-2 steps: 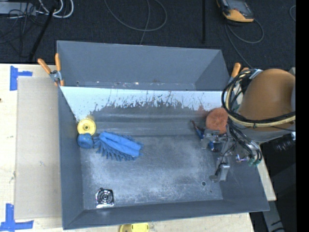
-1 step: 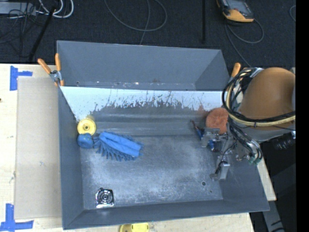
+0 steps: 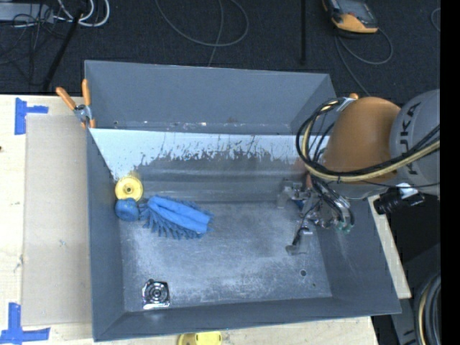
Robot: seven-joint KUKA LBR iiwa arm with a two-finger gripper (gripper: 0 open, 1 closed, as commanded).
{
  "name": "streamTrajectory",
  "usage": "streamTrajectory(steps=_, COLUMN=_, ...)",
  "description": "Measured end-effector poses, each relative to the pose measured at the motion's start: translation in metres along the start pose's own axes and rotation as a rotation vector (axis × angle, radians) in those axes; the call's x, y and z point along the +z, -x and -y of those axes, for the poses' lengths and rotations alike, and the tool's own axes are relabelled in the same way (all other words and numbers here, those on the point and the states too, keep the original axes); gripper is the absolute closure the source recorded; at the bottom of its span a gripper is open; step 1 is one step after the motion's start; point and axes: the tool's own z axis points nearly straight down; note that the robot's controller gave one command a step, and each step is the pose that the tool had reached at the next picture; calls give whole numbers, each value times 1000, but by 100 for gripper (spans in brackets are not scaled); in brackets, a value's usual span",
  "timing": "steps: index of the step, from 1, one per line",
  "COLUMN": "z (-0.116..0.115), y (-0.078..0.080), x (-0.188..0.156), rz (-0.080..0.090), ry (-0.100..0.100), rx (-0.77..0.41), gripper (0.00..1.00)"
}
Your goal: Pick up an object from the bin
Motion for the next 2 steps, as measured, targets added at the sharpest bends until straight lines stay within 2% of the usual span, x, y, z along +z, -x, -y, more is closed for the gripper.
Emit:
streamTrajectory(steps=1, z=-34, y=11, x=62, rz=-7, ry=1, rx=-82, gripper=0)
streamTrajectory(steps=2, z=-50, y=37, x=66, rz=-18, ry=1, rx=10, gripper=0)
